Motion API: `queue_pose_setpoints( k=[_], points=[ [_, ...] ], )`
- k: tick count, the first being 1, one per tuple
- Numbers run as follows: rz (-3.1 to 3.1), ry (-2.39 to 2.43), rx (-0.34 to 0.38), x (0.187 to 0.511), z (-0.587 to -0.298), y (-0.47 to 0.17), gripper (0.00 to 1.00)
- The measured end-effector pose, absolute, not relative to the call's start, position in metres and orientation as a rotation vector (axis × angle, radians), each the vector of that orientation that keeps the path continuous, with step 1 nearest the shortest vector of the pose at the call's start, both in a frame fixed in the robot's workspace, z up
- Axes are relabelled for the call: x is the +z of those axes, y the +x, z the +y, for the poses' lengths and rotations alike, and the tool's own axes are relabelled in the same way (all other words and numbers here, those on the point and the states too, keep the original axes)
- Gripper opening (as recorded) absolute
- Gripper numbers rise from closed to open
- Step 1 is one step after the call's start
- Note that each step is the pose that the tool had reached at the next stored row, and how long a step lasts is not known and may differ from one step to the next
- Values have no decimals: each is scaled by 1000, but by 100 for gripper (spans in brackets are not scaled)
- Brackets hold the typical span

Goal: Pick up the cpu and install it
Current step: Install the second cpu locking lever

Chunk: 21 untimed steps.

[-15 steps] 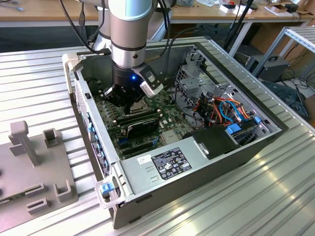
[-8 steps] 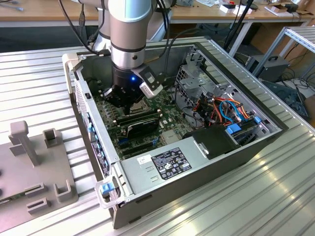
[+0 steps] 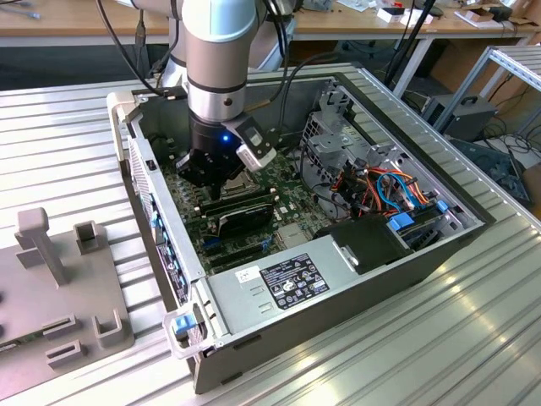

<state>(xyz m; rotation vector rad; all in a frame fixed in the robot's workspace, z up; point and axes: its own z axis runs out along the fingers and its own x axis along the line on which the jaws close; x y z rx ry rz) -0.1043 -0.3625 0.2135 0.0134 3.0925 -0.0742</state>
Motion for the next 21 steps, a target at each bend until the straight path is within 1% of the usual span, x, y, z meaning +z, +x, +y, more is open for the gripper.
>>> queue_pose_setpoints(
  k=[12, 21],
  points=[
    [3093, 14, -74, 212, -362, -98, 11],
    [3093, 14, -62, 209, -362, -99, 11]
  ],
)
